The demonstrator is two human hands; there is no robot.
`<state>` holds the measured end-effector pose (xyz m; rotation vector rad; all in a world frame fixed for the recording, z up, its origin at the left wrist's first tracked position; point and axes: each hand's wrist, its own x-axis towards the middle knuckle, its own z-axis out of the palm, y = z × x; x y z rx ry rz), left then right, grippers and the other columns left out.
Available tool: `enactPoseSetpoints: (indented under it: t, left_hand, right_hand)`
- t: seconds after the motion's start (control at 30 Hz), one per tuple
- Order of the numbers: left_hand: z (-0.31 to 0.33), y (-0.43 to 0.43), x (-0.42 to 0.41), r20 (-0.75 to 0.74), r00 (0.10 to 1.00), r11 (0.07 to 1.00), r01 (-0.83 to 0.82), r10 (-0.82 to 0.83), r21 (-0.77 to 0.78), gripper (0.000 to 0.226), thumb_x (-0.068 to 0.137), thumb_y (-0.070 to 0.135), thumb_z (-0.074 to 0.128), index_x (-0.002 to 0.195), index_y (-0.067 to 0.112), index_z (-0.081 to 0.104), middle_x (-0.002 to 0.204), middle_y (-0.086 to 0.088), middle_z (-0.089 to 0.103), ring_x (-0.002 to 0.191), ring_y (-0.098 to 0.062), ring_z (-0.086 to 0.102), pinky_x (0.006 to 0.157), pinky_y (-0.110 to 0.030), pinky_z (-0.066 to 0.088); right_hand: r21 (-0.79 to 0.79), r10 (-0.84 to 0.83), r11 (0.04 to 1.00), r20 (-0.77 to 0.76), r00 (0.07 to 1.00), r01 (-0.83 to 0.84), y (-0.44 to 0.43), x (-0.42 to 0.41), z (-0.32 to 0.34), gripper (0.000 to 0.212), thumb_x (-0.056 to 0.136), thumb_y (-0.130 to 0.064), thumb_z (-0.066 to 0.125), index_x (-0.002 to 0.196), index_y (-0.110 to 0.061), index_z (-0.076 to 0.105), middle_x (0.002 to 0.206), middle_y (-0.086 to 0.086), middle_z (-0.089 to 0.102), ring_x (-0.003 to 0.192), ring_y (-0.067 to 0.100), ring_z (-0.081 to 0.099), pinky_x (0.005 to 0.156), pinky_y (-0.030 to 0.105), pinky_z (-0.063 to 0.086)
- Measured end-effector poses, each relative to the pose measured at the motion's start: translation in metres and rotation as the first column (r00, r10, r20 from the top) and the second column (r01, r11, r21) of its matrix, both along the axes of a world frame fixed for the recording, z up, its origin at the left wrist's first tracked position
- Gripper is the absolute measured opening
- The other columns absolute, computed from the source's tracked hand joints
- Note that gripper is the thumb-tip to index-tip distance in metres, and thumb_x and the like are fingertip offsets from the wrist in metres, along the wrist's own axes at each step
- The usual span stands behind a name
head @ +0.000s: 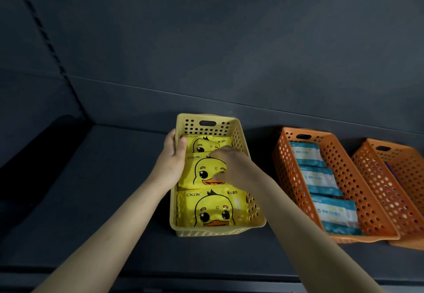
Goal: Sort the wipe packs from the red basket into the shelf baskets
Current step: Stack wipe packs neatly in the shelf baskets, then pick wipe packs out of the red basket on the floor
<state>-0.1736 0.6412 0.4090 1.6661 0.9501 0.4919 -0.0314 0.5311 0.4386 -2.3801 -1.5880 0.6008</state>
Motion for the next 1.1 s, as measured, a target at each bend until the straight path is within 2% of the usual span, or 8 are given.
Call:
enactPoseSetpoints:
  t: [0.2, 0.3, 0.4, 0.5, 0.7, 0.83, 0.93, 1.1]
  left_hand:
    - [-0.002, 0.003, -0.001, -0.006, 1.0, 1.0, 0.007, -0.008, -0.009, 0.064, 0.098, 0.057, 0.027, 0.154, 0.03, 0.013, 0.152, 0.006, 0.036, 0.136, -0.017, 0.039, 0.107, -0.037, 0.031]
    - [0.007, 0.006, -0.001, -0.023, 0.999, 0.999, 0.032, -0.032, -0.003, 0.056, 0.1, 0.048, 0.039, 0.15, 0.028, 0.024, 0.134, 0.014, 0.041, 0.121, -0.008, 0.042, 0.099, -0.034, 0.033]
    - [0.024, 0.008, 0.001, -0.069, 0.997, 0.992, 0.033, -0.025, 0.12, 0.044, 0.097, 0.038, 0.051, 0.138, 0.022, 0.044, 0.138, 0.003, 0.049, 0.127, -0.017, 0.045, 0.108, -0.041, 0.036]
    - [0.047, -0.007, 0.007, -0.141, 0.99, 0.94, 0.036, 0.013, 0.339, 0.055, 0.096, 0.038, 0.054, 0.145, 0.018, 0.039, 0.15, -0.007, 0.038, 0.141, -0.027, 0.033, 0.116, -0.048, 0.027]
    - [0.068, -0.107, 0.03, -0.042, 0.987, 0.879, 0.156, -0.154, 0.451, 0.041, 0.096, 0.031, 0.057, 0.135, 0.02, 0.054, 0.138, -0.002, 0.055, 0.128, -0.018, 0.049, 0.106, -0.032, 0.038]
    - [0.048, -0.208, 0.035, 0.005, 0.96, 0.853, 0.245, -0.279, 0.461, 0.034, 0.095, 0.026, 0.058, 0.128, 0.023, 0.059, 0.132, 0.005, 0.059, 0.121, -0.012, 0.053, 0.094, -0.02, 0.035]
    - [0.019, -0.29, 0.028, 0.055, 0.943, 0.869, 0.278, -0.327, 0.409, 0.03, 0.095, 0.024, 0.057, 0.124, 0.026, 0.062, 0.128, 0.007, 0.06, 0.116, -0.009, 0.055, 0.095, -0.023, 0.04]
    - [-0.047, -0.424, -0.001, -0.022, 0.911, 0.894, 0.408, -0.411, 0.187, 0.027, 0.096, 0.023, 0.058, 0.123, 0.027, 0.061, 0.124, 0.014, 0.061, 0.116, -0.004, 0.055, 0.087, -0.01, 0.039]
  right_hand:
    - [0.005, -0.076, 0.997, -0.089, 0.993, 0.077, 0.003, 0.003, 0.0, 0.067, 0.081, -0.022, 0.076, 0.14, -0.026, 0.045, 0.143, -0.001, 0.046, 0.126, 0.019, 0.047, 0.09, 0.025, 0.038]
    - [0.118, -0.171, 0.975, -0.149, 0.974, 0.189, -0.006, 0.006, 0.011, 0.062, 0.083, -0.028, 0.075, 0.139, -0.026, 0.048, 0.14, 0.002, 0.052, 0.119, 0.018, 0.054, 0.08, 0.02, 0.044]
    - [0.244, -0.228, 0.928, -0.227, 0.947, 0.282, -0.03, 0.017, 0.031, 0.055, 0.084, -0.033, 0.074, 0.134, -0.021, 0.054, 0.134, 0.0, 0.059, 0.117, 0.016, 0.057, 0.091, 0.029, 0.05]
    - [0.36, -0.318, 0.837, -0.295, 0.901, 0.413, -0.072, 0.031, 0.055, 0.049, 0.084, -0.028, 0.074, 0.13, -0.016, 0.059, 0.128, 0.002, 0.063, 0.115, 0.02, 0.061, 0.1, 0.038, 0.049]
    - [0.493, -0.508, 0.706, -0.146, 0.849, 0.508, -0.204, 0.049, 0.073, 0.045, 0.085, -0.029, 0.072, 0.128, -0.019, 0.061, 0.126, -0.001, 0.064, 0.117, 0.015, 0.057, 0.09, 0.016, 0.036]
    - [0.448, -0.579, 0.688, -0.137, 0.804, 0.571, -0.322, 0.04, 0.052, 0.048, 0.087, -0.029, 0.07, 0.132, -0.019, 0.058, 0.128, -0.002, 0.062, 0.116, 0.013, 0.055, 0.079, 0.013, 0.032]
    - [0.346, -0.633, 0.666, -0.207, 0.746, 0.661, -0.413, 0.024, 0.014, 0.053, 0.087, -0.034, 0.07, 0.135, -0.02, 0.054, 0.133, -0.003, 0.058, 0.12, 0.015, 0.053, 0.087, 0.022, 0.038]
    - [0.173, -0.708, 0.644, -0.234, 0.666, 0.745, -0.547, -0.013, -0.061, 0.041, 0.086, -0.028, 0.072, 0.125, -0.019, 0.062, 0.1, -0.008, 0.061, 0.099, 0.014, 0.062, 0.062, 0.007, 0.039]
